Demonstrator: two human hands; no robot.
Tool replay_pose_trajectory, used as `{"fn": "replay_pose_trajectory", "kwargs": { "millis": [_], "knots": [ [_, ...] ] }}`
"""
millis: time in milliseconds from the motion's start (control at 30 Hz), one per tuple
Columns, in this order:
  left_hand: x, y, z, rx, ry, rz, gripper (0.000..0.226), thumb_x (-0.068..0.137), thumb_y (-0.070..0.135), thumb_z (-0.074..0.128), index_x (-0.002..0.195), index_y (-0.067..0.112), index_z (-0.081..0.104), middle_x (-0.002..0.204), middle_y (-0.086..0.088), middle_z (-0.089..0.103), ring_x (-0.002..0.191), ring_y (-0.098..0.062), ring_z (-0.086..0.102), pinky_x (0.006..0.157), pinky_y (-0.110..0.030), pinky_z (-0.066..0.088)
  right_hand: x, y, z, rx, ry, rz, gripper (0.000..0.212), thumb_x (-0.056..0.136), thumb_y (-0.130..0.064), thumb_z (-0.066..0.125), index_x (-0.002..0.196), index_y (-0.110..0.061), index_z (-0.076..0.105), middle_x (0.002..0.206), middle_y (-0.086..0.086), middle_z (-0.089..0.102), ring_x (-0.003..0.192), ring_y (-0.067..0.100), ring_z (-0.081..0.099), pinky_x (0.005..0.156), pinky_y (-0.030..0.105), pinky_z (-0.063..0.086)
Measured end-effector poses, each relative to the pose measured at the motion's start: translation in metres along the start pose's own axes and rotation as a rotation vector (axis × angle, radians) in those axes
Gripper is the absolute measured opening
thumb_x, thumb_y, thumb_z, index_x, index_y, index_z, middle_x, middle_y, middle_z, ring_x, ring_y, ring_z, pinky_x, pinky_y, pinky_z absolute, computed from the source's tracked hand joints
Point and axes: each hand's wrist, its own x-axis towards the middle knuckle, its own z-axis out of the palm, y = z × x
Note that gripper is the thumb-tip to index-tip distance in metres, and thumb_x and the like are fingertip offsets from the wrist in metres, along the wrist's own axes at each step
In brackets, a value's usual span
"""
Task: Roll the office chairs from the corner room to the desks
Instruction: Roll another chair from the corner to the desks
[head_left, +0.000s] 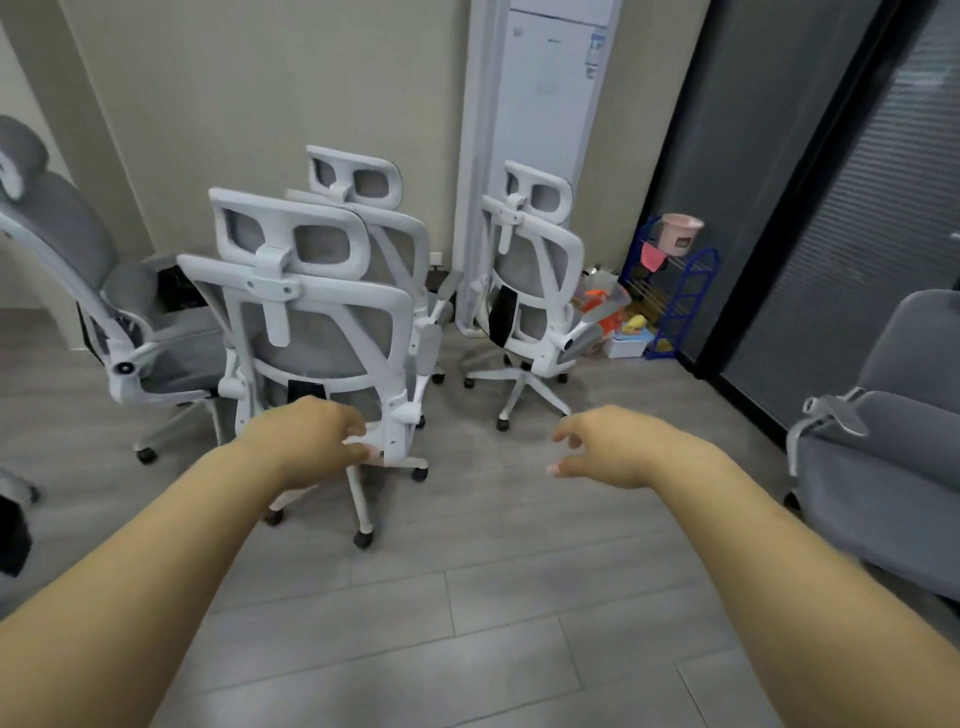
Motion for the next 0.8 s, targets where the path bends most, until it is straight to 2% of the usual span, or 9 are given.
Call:
{"fn": "replay_pose_trajectory", "kwargs": {
  "millis": [167, 267, 400, 500, 700, 800],
  "knots": [
    [0.057, -0.045, -0.012, -0.004, 0.012, -0.065, 0.037, 0.084, 0.056, 0.054, 0.113, 0.033, 0.060, 0.116, 0.007, 0.062, 0.105, -0.018, 0.057, 0.091, -0.038, 0.048, 0.090, -0.031, -0.019, -0.010, -0.016, -0.083, 0.056, 0.086, -0.057, 0.054, 0.133, -0.029, 0.045, 0.133, 0.002, 0.052, 0.116, 0.024, 0.051, 0.094, 0.040, 0.046],
    [0.095, -0.075, -0.017, -0.016, -0.004, -0.109, 0.034, 0.083, 0.056, 0.055, 0.106, 0.032, 0.062, 0.110, 0.005, 0.062, 0.101, -0.018, 0.056, 0.088, -0.038, 0.049, 0.146, -0.049, -0.031, -0.009, -0.004, -0.136, 0.056, 0.084, -0.059, 0.054, 0.132, -0.032, 0.045, 0.133, 0.001, 0.052, 0.117, 0.023, 0.051, 0.094, 0.042, 0.046],
    [0.151, -0.114, -0.029, 0.010, 0.012, -0.148, 0.033, 0.085, 0.055, 0.052, 0.107, 0.032, 0.062, 0.110, 0.007, 0.061, 0.103, -0.017, 0.055, 0.079, -0.033, 0.046, 0.219, -0.072, -0.048, -0.017, 0.015, -0.219, 0.053, 0.087, -0.055, 0.054, 0.133, -0.032, 0.045, 0.130, -0.002, 0.054, 0.115, 0.020, 0.051, 0.093, 0.041, 0.046],
    [0.195, -0.146, -0.042, -0.016, 0.015, -0.191, 0.030, 0.085, 0.055, 0.053, 0.099, 0.031, 0.063, 0.106, 0.007, 0.062, 0.097, -0.017, 0.057, 0.080, -0.036, 0.049, 0.272, -0.089, -0.066, -0.014, 0.016, -0.260, 0.051, 0.087, -0.053, 0.054, 0.132, -0.029, 0.047, 0.128, -0.001, 0.055, 0.114, 0.020, 0.052, 0.093, 0.041, 0.047],
    [0.267, -0.209, -0.061, -0.082, 0.054, -0.268, 0.039, 0.084, 0.056, 0.053, 0.116, 0.034, 0.059, 0.117, 0.007, 0.062, 0.108, -0.017, 0.057, 0.090, -0.037, 0.048, 0.366, -0.128, -0.096, -0.022, 0.035, -0.317, 0.048, 0.086, -0.053, 0.055, 0.127, -0.030, 0.050, 0.116, -0.004, 0.059, 0.107, 0.020, 0.055, 0.087, 0.039, 0.048],
    [0.292, -0.238, -0.064, -0.103, 0.052, -0.285, 0.038, 0.085, 0.055, 0.054, 0.115, 0.032, 0.060, 0.120, 0.006, 0.062, 0.110, -0.018, 0.056, 0.088, -0.035, 0.047, 0.400, -0.151, -0.106, -0.020, 0.039, -0.322, 0.047, 0.087, -0.052, 0.054, 0.129, -0.029, 0.049, 0.122, -0.005, 0.058, 0.109, 0.019, 0.055, 0.090, 0.040, 0.048]
  ]
}}
